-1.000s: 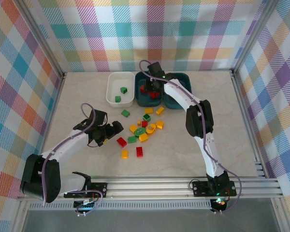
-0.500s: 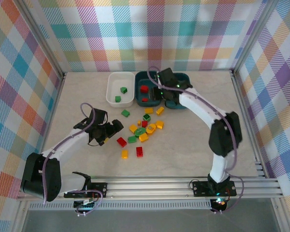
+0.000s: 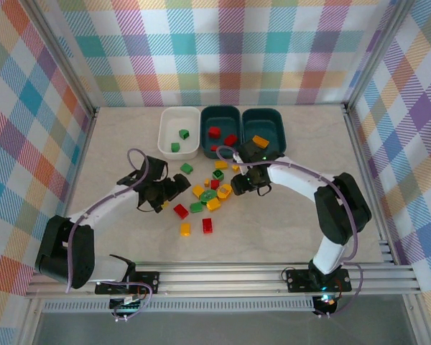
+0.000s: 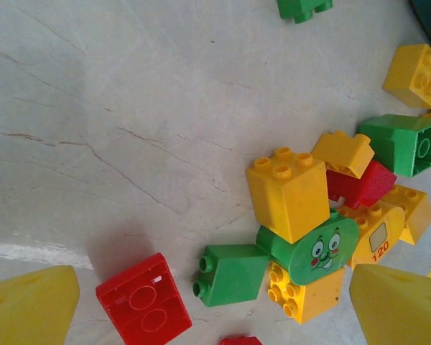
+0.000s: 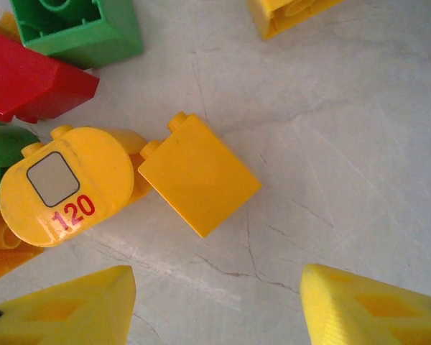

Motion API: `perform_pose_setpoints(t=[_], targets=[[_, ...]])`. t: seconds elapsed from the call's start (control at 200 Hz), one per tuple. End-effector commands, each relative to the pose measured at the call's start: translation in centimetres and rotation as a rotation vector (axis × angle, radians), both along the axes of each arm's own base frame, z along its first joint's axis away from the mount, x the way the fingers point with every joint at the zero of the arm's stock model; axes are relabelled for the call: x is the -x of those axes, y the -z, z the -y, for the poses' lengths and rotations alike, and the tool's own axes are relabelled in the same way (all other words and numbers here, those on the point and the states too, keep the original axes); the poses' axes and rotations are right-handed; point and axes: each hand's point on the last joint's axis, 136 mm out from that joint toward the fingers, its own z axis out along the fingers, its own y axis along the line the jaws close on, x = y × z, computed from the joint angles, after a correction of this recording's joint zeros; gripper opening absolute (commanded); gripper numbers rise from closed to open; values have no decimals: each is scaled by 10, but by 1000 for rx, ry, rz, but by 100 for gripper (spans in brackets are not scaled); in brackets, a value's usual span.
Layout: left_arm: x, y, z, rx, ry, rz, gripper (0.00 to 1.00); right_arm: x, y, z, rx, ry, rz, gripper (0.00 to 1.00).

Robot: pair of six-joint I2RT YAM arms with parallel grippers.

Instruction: Sort the legos into containers by color

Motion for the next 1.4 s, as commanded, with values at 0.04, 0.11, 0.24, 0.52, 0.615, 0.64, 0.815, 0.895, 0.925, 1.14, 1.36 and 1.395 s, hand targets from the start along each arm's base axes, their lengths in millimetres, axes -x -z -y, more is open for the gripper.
perform_pose_setpoints(t=[0.04,0.11,0.24,0.52,0.615,0.64,0.815,0.895,0.925,1.14,1.36,1.395], targets=[[-4,-16,8,17,20,23,96,-2,22,-9,15,-53,-60,63],[-4,-20,7,6,26,31,96,-7,28,-9,29,-50,-58,64],[-3,-26,5,3,31,52,97,-26,31,-8,63,-20,1,64],[-4,-26,7,13,32,53,97,-60,38,-12,111,0,92,63],[-4,-27,6,8,32,55,97,-61,42,-20,90,-23,72,59],[-4,-27,7,10,33,55,97,-61,42,-21,88,-25,68,56],[-2,-27,5,5,32,55,97,-56,30,-24,26,-9,81,34],[-2,-28,5,4,31,56,97,-52,14,-21,0,10,106,30],[-2,-27,5,4,33,54,97,-52,6,-20,-10,15,117,30],[-5,-22,31,45,102,34,96,-92,-68,9,-147,165,214,31],[-14,-42,49,36,183,74,97,-170,-72,70,-182,431,184,32],[-14,-44,50,34,191,72,97,-178,-66,76,-171,455,162,32]])
